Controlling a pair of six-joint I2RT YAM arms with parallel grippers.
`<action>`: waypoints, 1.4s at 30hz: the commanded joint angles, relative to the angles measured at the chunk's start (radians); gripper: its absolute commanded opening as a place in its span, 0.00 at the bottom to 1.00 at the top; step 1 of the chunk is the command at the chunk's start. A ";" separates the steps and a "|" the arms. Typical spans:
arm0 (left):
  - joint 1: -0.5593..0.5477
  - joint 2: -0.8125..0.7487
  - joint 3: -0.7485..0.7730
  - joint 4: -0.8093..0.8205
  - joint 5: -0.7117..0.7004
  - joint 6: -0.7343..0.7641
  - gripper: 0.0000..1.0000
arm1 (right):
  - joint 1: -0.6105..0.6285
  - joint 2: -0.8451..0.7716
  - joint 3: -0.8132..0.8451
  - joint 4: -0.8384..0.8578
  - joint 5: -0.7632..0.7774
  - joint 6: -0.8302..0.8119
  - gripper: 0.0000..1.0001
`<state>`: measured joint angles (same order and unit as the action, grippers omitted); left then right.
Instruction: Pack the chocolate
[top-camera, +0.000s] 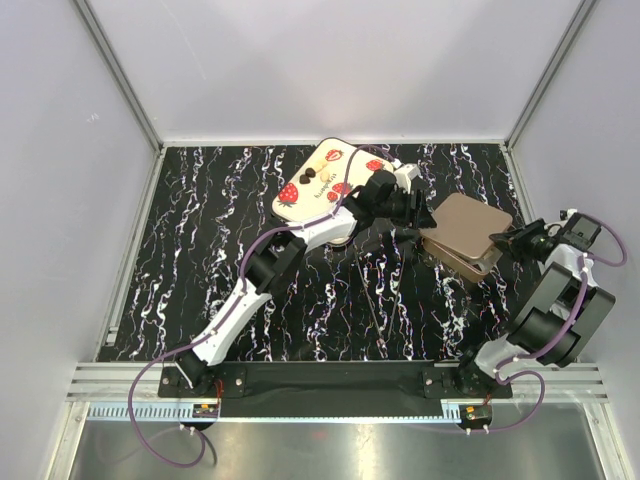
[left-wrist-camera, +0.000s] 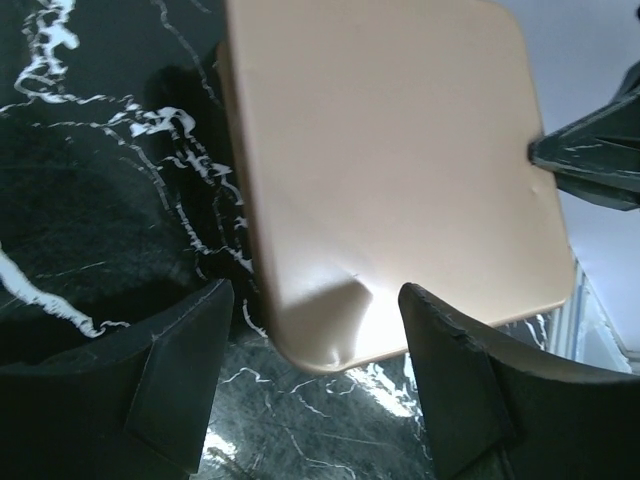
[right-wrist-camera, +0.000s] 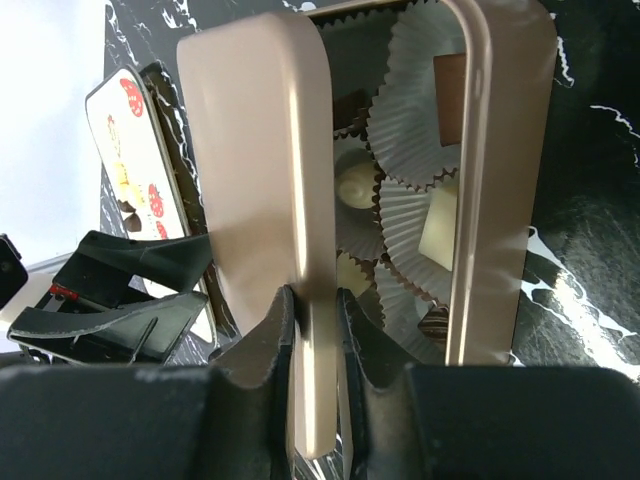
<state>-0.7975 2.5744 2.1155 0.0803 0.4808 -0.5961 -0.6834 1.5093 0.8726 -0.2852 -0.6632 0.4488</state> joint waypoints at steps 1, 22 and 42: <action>0.001 -0.056 0.014 0.012 -0.065 0.045 0.73 | -0.011 0.020 0.017 -0.051 0.140 -0.047 0.20; -0.034 -0.003 0.049 0.118 0.035 0.002 0.72 | -0.011 0.034 0.034 -0.082 0.292 -0.045 0.41; -0.042 0.007 0.061 0.153 0.045 -0.019 0.71 | -0.011 0.035 0.040 -0.063 0.346 -0.010 0.39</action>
<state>-0.8341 2.5744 2.1258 0.1577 0.5056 -0.6121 -0.6865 1.5398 0.9051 -0.3416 -0.4149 0.4492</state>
